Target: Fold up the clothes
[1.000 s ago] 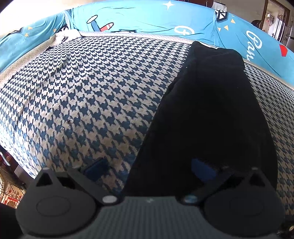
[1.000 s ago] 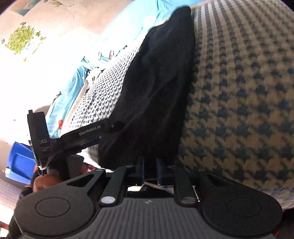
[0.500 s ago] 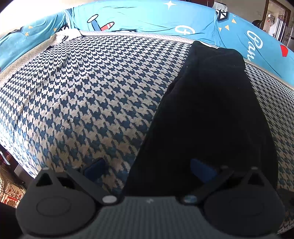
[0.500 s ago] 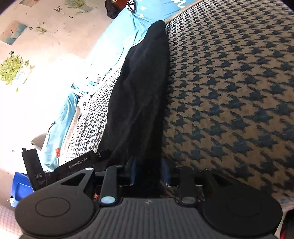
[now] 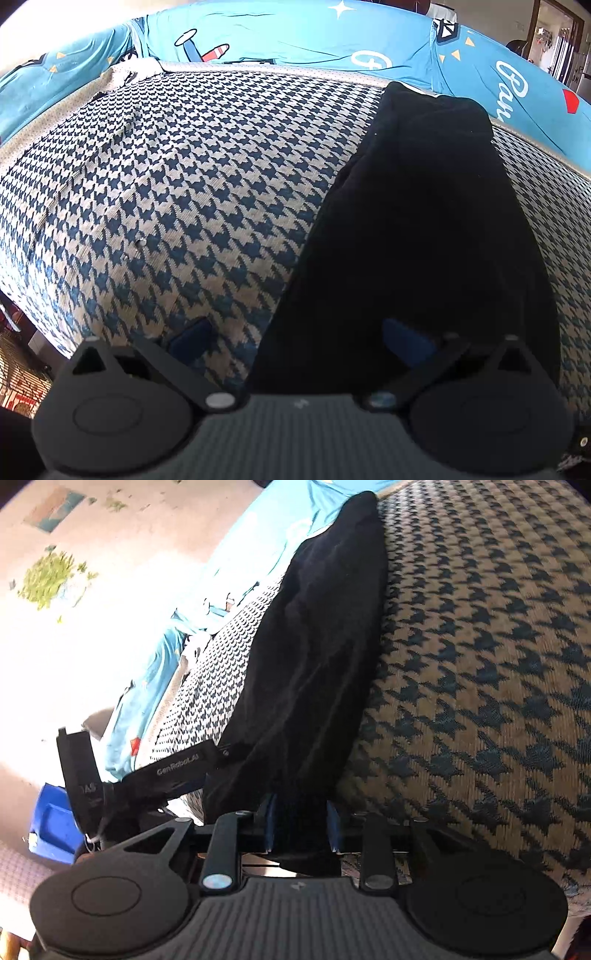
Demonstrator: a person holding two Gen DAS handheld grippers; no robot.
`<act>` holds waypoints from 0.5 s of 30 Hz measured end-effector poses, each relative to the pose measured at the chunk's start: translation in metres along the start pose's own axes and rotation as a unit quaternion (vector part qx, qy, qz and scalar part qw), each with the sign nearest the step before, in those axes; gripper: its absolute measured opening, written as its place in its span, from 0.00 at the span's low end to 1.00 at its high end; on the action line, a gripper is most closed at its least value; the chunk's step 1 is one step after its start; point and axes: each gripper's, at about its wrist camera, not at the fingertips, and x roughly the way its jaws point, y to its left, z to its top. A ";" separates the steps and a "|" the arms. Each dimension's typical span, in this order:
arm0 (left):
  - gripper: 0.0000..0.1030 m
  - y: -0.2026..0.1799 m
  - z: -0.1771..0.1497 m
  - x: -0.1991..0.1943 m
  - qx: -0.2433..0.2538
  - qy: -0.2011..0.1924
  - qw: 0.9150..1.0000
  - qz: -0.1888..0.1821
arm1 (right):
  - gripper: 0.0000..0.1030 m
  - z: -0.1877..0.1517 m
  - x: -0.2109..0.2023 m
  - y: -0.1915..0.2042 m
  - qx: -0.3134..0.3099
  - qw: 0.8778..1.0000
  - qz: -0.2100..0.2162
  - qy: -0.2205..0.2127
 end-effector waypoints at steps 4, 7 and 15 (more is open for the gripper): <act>1.00 0.000 0.000 0.000 -0.001 0.001 1.000 -0.001 | 0.20 -0.005 -0.006 0.001 -0.009 0.999 -0.014 0.033; 1.00 0.000 0.001 0.000 -0.002 0.001 1.000 -0.001 | 0.20 -0.013 -0.013 0.011 -0.035 0.998 -0.003 0.059; 1.00 -0.002 0.000 -0.001 -0.004 0.000 1.000 0.001 | 0.21 -0.026 -0.025 0.029 -0.106 0.988 -0.038 0.110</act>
